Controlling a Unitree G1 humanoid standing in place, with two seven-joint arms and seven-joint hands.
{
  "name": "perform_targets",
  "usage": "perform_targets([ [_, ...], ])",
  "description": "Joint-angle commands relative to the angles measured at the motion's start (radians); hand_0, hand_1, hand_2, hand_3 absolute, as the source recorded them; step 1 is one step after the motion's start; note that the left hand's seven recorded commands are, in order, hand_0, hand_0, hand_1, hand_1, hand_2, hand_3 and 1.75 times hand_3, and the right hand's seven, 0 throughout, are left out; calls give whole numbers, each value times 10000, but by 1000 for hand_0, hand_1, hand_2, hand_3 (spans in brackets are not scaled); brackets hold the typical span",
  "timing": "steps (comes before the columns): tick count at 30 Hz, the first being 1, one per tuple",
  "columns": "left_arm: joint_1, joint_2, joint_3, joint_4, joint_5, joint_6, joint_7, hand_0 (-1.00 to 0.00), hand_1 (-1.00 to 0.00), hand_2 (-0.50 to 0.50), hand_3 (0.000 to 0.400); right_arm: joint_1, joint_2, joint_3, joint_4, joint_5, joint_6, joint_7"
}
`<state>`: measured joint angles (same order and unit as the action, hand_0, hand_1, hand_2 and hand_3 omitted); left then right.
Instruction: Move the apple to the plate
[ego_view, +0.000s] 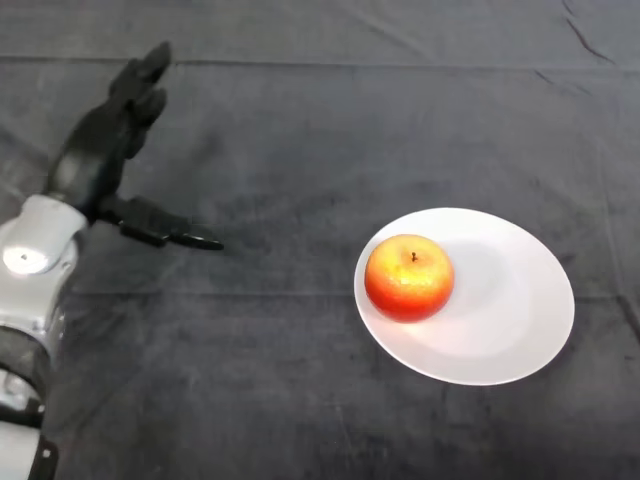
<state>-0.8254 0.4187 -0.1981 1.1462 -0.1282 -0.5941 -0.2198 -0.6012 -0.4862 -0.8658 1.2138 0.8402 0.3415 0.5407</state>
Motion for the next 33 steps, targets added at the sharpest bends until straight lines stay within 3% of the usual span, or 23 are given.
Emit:
perform_targets([
  [1, 448, 609, 362, 250, -285, -142, -109, 0, -47, 24, 19, 11, -128, -131, -16, -7, -35, -34],
  [22, 2172, 1229, 3105, 600, -2222, 408, -351, 0, -55, 27, 22, 16, -123, -130, -29, -8, -34, -40],
  [33, 2430, 1446, 4307, 623, -3055, 952, -401, 0, -78, 39, 31, 16, -122, -130, -32, -7, -33, -42],
])
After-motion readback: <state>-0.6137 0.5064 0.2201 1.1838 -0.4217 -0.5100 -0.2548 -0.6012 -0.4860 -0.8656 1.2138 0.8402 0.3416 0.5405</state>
